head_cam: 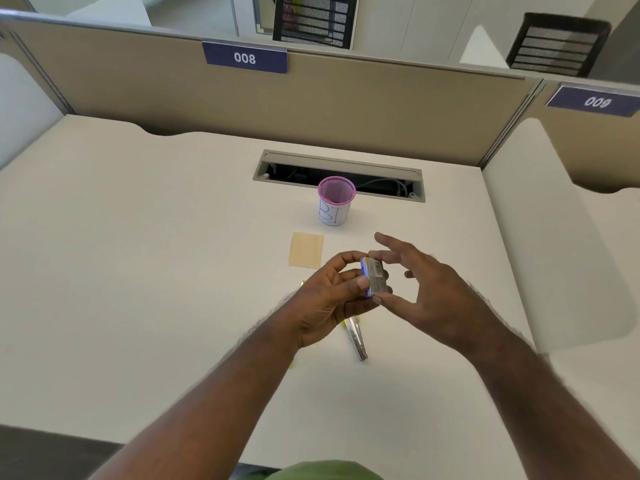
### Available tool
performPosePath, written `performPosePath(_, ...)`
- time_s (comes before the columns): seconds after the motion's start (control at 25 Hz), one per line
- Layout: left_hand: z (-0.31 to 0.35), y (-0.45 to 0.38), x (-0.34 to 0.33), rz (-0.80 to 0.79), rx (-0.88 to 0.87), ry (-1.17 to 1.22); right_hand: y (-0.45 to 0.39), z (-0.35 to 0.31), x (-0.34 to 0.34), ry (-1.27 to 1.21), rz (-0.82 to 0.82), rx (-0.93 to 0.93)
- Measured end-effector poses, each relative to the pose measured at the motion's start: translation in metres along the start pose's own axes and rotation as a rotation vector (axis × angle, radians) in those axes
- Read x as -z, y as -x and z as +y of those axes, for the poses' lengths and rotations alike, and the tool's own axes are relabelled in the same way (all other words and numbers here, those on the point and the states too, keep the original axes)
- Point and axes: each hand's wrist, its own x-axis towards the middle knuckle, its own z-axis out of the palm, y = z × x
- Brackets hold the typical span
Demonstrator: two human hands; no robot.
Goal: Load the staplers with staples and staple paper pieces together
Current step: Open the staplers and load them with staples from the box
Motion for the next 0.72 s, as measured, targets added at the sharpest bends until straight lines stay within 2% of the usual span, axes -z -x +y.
performPosePath(0.12,0.007,0.000,0.006,0.024,-0.065,0.104,-0.009,0.024,-0.008,-0.174,0.182,-0.006)
performPosePath(0.2,0.012,0.004,0.017,0.071,-0.115,0.180,-0.014,0.058,-0.027,-0.239,0.330,-0.162)
performPosePath(0.24,0.013,0.008,0.022,0.092,-0.135,0.216,-0.014,0.076,-0.042,-0.208,0.312,-0.273)
performPosePath(0.32,0.017,0.015,0.033,0.133,-0.158,0.261,-0.010,0.106,-0.081,-0.081,0.089,-0.434)
performPosePath(0.4,0.018,0.022,0.042,0.164,-0.172,0.276,-0.006,0.120,-0.114,0.021,-0.116,-0.498)
performPosePath(0.72,0.021,0.058,0.069,0.290,-0.219,0.284,-0.032,0.124,-0.140,0.320,-0.132,-0.471)
